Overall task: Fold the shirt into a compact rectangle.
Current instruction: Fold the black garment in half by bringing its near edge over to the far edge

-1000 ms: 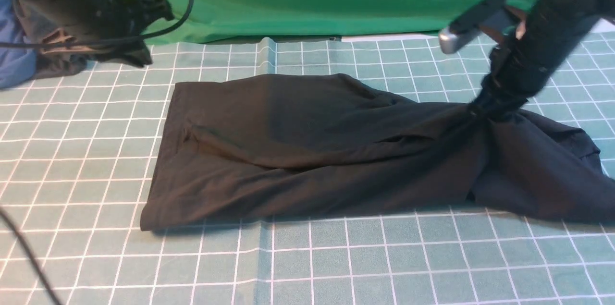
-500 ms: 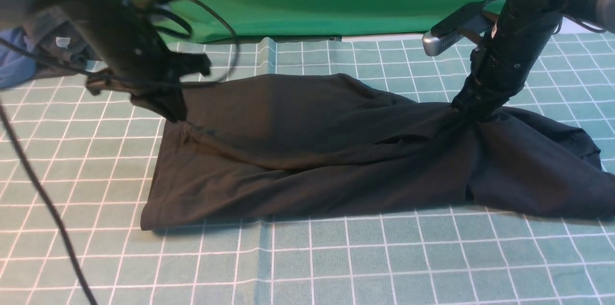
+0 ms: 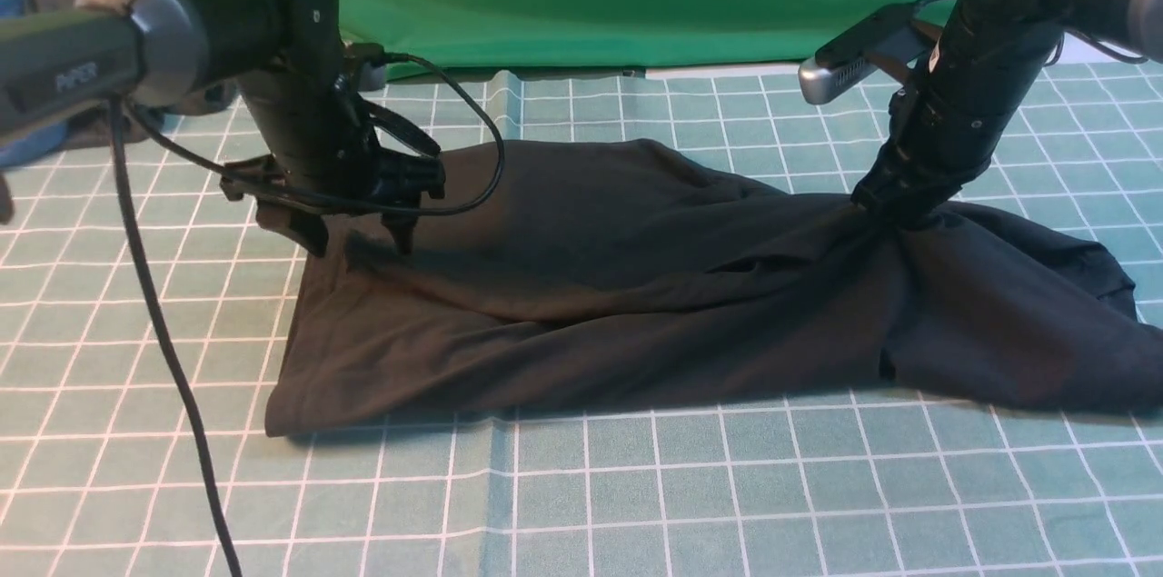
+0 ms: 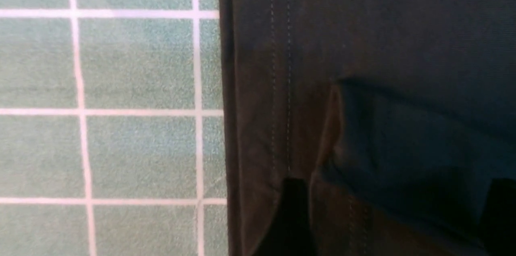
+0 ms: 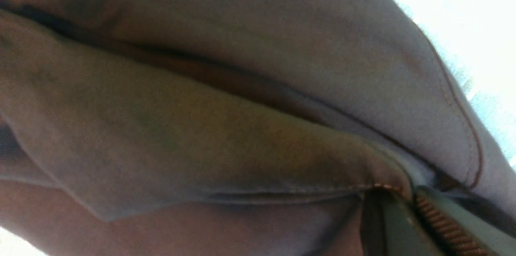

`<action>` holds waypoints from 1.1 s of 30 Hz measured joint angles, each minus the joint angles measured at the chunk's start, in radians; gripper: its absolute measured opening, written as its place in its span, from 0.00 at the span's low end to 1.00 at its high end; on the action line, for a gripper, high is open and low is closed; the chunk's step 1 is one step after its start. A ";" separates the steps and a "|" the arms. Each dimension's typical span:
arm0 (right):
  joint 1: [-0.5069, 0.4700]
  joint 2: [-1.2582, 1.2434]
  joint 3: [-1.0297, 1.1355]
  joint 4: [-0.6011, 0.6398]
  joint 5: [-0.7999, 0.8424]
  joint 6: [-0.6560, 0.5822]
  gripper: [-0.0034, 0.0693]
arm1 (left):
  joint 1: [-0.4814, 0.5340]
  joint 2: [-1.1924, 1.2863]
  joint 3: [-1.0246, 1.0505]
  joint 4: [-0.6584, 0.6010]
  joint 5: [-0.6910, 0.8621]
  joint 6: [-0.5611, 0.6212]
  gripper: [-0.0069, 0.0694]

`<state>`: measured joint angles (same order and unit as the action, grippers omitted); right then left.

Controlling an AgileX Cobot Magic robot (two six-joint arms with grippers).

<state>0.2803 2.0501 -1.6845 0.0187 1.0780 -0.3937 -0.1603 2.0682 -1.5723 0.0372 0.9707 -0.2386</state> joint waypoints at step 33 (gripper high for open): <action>-0.001 0.000 -0.060 0.014 -0.116 0.022 0.11 | 0.155 -0.012 -0.229 -0.120 0.007 -0.015 0.11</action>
<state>0.2791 2.0501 -1.7442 0.0328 0.9616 -0.3715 -0.0056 2.0559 -1.8014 -0.0828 0.9776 -0.2539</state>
